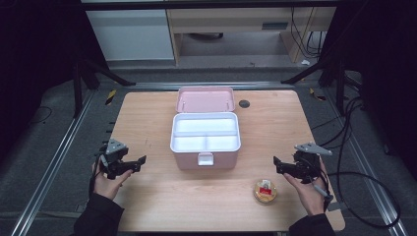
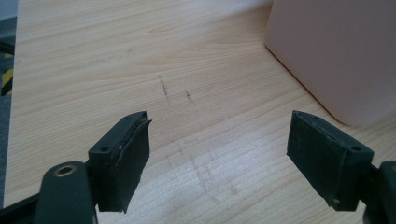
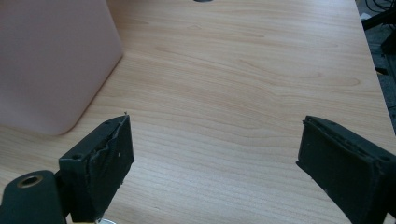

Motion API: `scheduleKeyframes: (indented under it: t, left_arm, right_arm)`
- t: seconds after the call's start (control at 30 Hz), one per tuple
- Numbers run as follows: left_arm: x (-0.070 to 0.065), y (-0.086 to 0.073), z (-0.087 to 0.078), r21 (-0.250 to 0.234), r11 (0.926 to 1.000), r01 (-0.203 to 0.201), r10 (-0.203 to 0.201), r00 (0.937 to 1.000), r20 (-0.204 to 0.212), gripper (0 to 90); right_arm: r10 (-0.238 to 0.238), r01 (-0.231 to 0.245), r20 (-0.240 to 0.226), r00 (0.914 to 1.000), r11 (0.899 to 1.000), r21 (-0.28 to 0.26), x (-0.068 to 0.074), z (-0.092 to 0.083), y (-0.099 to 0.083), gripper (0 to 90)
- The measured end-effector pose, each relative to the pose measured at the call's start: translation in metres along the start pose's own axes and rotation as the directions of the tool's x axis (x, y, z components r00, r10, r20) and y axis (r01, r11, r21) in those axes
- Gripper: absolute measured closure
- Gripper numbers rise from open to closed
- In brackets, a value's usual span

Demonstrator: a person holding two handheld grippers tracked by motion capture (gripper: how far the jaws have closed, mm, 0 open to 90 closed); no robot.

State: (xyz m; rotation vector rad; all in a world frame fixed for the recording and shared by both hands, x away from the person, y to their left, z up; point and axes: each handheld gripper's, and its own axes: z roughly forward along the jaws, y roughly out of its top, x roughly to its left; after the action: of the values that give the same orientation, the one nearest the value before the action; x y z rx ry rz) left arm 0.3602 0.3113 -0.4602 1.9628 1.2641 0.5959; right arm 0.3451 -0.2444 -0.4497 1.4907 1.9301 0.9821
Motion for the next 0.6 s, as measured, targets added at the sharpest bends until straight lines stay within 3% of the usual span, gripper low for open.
scheduleKeyframes:
  t: [0.2, 0.43, 0.57, 0.6]
  left_arm:
    - [-0.004, 0.0, 0.001, 0.012, 0.9999, 0.011, -0.011, 0.9998, 0.014, 22.6]
    - [-0.007, -0.002, 0.004, 0.042, 0.9991, 0.001, -0.003, 0.9996, 0.029, 23.0]
    - [-0.006, -0.004, 0.006, 0.06, 0.9982, 0.003, -0.005, 0.9995, 0.032, 23.2]
    - [-0.007, -0.004, 0.007, 0.063, 0.998, -0.002, 0.0, 0.9996, 0.03, 23.3]
  right_arm:
    - [-0.024, 0.025, -0.015, 0.9996, 1.0, 0.006, 0.006, -0.005, 0.003, 11.0]
    - [-0.088, 0.09, -0.052, 0.9947, 0.996, 0.031, 0.031, -0.011, 0.006, 11.1]
    - [-0.124, 0.128, -0.074, 0.9896, 0.99, 0.054, 0.044, -0.011, 0.004, 10.9]
    - [-0.148, 0.154, -0.082, 0.9857, 0.985, 0.075, 0.05, -0.01, 0.002, 11.0]
